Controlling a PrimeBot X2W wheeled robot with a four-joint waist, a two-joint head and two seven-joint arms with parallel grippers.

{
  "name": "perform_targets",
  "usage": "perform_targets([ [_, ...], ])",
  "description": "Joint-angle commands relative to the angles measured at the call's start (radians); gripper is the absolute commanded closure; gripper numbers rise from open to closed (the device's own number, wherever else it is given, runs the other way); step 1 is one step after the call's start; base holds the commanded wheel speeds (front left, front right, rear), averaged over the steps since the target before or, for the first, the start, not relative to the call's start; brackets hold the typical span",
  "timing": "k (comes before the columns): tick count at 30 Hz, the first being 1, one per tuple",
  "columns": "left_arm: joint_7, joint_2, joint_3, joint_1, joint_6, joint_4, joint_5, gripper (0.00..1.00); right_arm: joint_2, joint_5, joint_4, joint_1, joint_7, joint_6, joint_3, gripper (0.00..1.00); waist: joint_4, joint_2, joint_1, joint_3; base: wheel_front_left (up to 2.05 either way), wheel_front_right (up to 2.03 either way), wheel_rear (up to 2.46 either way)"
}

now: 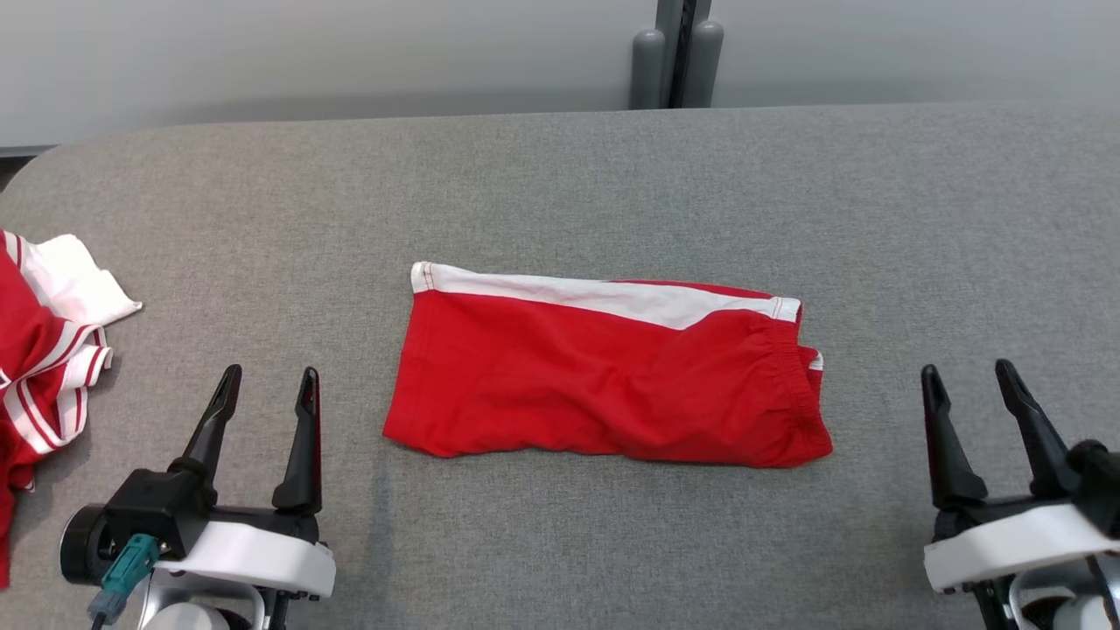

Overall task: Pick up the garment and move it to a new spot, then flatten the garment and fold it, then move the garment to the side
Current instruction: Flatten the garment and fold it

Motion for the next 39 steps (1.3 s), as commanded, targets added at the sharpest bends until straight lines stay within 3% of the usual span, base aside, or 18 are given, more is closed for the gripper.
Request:
perform_targets([
  [1,-0.001,-0.004,-0.004,-0.027,0.000,-0.006,0.006,0.00,-0.014,0.008,0.012,-0.040,0.016,0.000,0.023,0.00,0.014,0.0000,0.0000,0.016,0.00,0.00,0.00],
  [9,-0.014,-0.022,-0.020,-0.078,-0.009,0.013,0.007,0.00,-0.040,0.021,0.156,-0.195,0.138,0.000,0.120,0.00,0.059,0.0000,0.0000,0.072,0.00,0.00,0.00],
  [15,-0.025,-0.030,-0.023,-0.107,-0.019,0.036,0.010,0.00,-0.035,0.015,0.273,-0.267,0.195,0.000,0.126,0.00,0.075,0.0000,0.0000,0.102,0.00,0.00,0.00],
  [23,-0.035,-0.036,-0.027,-0.126,-0.026,0.060,0.011,0.00,-0.016,0.036,0.353,-0.246,0.201,0.000,0.092,0.00,0.080,0.0000,0.0000,0.117,0.00,0.00,0.00],
  [33,-0.040,-0.037,-0.030,-0.142,-0.032,0.080,0.015,0.00,0.007,0.129,0.369,-0.195,0.227,0.000,0.138,0.00,0.072,0.0000,0.0000,0.117,0.00,0.00,0.00],
  [34,-0.040,-0.037,-0.031,-0.143,-0.032,0.080,0.015,0.00,0.008,0.134,0.369,-0.197,0.229,0.000,0.140,0.07,0.071,0.0000,0.0000,0.117,0.00,0.00,0.00],
  [35,-0.041,-0.036,-0.031,-0.145,-0.033,0.081,0.016,0.00,0.008,0.140,0.369,-0.200,0.228,0.000,0.143,0.53,0.070,0.0000,0.0000,0.117,0.00,0.00,0.00],
  [36,-0.041,-0.036,-0.031,-0.146,-0.034,0.081,0.016,0.00,0.009,0.151,0.370,-0.203,0.227,0.000,0.143,0.65,0.069,0.0000,0.0000,0.117,0.00,0.00,0.00],
  [37,-0.042,-0.035,-0.032,-0.147,-0.035,0.081,0.017,0.00,0.009,0.157,0.370,-0.207,0.225,0.000,0.142,0.90,0.069,0.0000,0.0000,0.117,0.00,0.00,0.00],
  [38,-0.042,-0.034,-0.031,-0.148,-0.035,0.081,0.017,0.00,0.007,0.162,0.370,-0.211,0.220,0.000,0.139,1.00,0.068,0.0000,0.0000,0.117,0.00,0.00,0.00],
  [39,-0.042,-0.034,-0.030,-0.147,-0.035,0.082,0.017,0.00,0.005,0.171,0.372,-0.213,0.218,0.000,0.132,1.00,0.066,0.0000,0.0000,0.116,0.00,0.00,0.00],
])
